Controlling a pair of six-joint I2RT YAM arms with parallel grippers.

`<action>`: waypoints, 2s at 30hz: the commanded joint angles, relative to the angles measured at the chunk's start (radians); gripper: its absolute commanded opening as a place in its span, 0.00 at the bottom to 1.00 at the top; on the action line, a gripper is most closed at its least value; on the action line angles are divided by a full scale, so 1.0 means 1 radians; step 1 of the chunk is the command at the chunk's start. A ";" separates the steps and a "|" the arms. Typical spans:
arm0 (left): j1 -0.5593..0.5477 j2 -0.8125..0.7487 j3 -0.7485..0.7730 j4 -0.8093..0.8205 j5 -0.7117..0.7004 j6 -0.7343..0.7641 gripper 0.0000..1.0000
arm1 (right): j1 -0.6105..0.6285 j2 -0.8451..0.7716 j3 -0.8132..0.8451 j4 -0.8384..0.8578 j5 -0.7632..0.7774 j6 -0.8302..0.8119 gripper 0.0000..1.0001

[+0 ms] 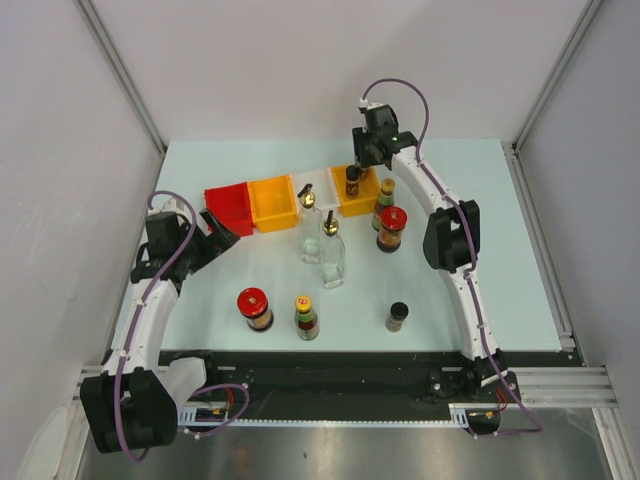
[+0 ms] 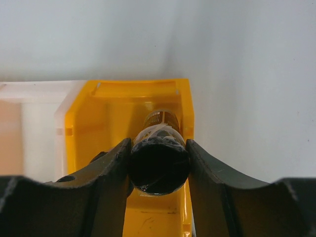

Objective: Organize the condiment bottles
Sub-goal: Place the bottle in the storage box.

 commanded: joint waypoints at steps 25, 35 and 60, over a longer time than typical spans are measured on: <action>0.010 -0.004 0.003 0.024 0.014 0.011 1.00 | -0.024 0.068 0.045 0.030 -0.009 -0.035 0.00; 0.010 -0.004 0.003 0.021 0.008 0.011 1.00 | -0.025 0.083 0.042 0.052 0.007 -0.038 0.36; 0.014 -0.006 0.003 0.019 0.006 0.012 1.00 | -0.016 0.034 0.045 0.093 0.037 0.006 0.69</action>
